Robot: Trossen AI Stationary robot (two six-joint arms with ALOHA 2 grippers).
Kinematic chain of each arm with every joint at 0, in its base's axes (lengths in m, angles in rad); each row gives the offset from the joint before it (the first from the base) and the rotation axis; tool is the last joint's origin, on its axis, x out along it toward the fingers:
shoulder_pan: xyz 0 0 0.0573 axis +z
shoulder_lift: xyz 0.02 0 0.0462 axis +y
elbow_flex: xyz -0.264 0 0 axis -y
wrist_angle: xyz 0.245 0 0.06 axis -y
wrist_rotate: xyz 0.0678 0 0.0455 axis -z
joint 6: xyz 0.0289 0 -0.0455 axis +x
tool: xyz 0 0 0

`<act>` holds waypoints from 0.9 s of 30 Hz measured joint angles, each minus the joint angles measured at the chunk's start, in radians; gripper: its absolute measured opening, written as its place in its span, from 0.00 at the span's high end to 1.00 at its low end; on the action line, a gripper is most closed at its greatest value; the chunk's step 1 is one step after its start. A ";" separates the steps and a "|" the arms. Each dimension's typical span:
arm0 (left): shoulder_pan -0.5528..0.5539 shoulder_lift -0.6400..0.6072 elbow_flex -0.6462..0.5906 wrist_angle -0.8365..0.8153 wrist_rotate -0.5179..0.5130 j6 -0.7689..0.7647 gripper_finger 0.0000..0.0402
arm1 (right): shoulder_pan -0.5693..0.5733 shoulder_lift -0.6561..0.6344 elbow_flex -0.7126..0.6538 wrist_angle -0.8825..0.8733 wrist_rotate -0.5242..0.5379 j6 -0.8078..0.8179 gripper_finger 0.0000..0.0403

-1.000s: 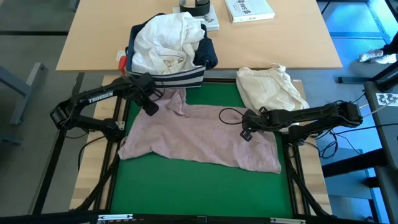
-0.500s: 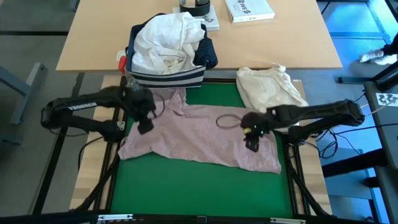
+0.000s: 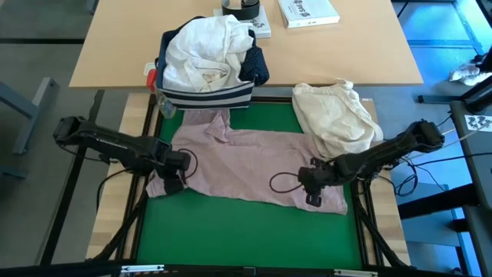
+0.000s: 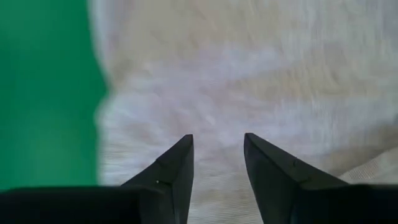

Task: Fold laundry
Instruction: Fold the red polo

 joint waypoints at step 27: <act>-0.221 -0.020 -0.047 0.062 0.140 -0.104 0.68 | -0.002 -0.011 -0.014 -0.144 -0.242 0.053 0.65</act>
